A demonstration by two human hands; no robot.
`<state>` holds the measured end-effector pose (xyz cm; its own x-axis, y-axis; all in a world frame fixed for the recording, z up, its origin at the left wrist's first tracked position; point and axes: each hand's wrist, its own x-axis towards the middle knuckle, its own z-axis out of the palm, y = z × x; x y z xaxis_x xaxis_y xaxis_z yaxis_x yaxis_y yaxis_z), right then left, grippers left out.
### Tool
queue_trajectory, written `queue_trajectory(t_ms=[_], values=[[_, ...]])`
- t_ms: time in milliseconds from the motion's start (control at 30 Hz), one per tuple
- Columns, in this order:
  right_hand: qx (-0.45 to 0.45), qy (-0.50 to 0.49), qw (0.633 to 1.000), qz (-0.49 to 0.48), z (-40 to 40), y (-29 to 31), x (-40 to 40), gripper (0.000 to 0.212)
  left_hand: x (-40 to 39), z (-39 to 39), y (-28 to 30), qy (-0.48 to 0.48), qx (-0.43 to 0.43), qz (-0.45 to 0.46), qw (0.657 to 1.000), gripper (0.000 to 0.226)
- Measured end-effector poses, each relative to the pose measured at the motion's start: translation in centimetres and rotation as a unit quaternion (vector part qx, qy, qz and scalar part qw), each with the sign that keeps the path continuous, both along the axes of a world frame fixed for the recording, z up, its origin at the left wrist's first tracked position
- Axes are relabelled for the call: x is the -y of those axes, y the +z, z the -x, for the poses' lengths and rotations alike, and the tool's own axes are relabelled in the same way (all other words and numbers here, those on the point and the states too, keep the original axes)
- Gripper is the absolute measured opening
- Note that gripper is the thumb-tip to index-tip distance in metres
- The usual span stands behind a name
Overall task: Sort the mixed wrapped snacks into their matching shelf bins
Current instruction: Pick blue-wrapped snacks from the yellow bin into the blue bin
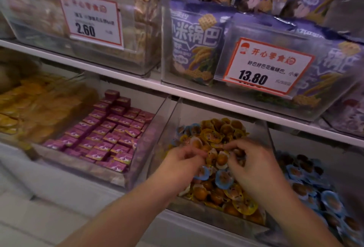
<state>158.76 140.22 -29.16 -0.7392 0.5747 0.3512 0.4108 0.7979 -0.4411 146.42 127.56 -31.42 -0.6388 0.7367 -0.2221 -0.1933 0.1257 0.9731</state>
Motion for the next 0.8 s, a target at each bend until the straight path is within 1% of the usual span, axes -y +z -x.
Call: queue_trajectory(t_ms=[67,133,200,233,300,367,400,467,533,633,700,733,800], values=[[0.04,0.002,0.999,-0.006,0.0,0.2,-0.4,0.019,0.2,0.3,-0.1,-0.021,-0.029,0.004,0.999,0.021],[0.125,0.02,0.992,-0.018,-0.4,0.6,-1.0,0.018,0.5,0.8,-0.1,-0.029,-0.05,0.015,0.998,0.03],[0.217,0.045,0.975,-0.022,-1.0,0.9,-1.3,0.018,0.7,1.3,-0.1,-0.033,-0.075,0.031,0.996,0.035],[0.241,0.054,0.969,-0.018,-1.2,0.9,-1.3,0.02,0.7,1.4,-0.1,-0.035,-0.087,0.037,0.995,0.037],[0.267,0.065,0.962,-0.01,-1.3,0.8,-1.0,0.034,0.6,1.3,-0.3,-0.047,-0.116,0.045,0.991,0.037],[0.293,0.067,0.954,-0.02,-1.1,0.1,-0.3,0.05,0.3,0.7,-0.7,-0.067,-0.16,0.055,0.983,0.03],[0.299,0.064,0.951,-0.039,-0.9,-0.4,0.2,0.053,0.1,0.4,-1.0,-0.079,-0.185,0.066,0.977,0.026],[0.29,0.054,0.953,-0.075,-0.4,-1.2,0.9,0.048,-0.2,0.0,-1.5,-0.1,-0.229,0.088,0.964,0.018],[0.277,0.046,0.958,-0.066,0.0,-1.4,1.0,0.037,-0.3,0.0,-1.6,-0.099,-0.225,0.088,0.965,0.017],[0.255,0.013,0.967,-0.019,-0.1,-0.6,0.1,0.018,-0.4,0.7,-1.6,-0.071,-0.165,0.063,0.982,0.02],[0.224,-0.017,0.974,0.012,-0.6,0.1,-0.6,0.027,-0.2,1.0,-1.5,-0.041,-0.116,0.054,0.991,0.022],[0.195,-0.025,0.98,0.028,-0.9,0.4,-0.9,0.03,-0.2,1.1,-1.4,-0.023,-0.097,0.049,0.994,0.021],[0.092,-0.028,0.994,0.056,-1.0,1.1,-0.6,0.028,-0.2,1.3,-1.0,0.017,-0.051,0.036,0.998,0.016]])
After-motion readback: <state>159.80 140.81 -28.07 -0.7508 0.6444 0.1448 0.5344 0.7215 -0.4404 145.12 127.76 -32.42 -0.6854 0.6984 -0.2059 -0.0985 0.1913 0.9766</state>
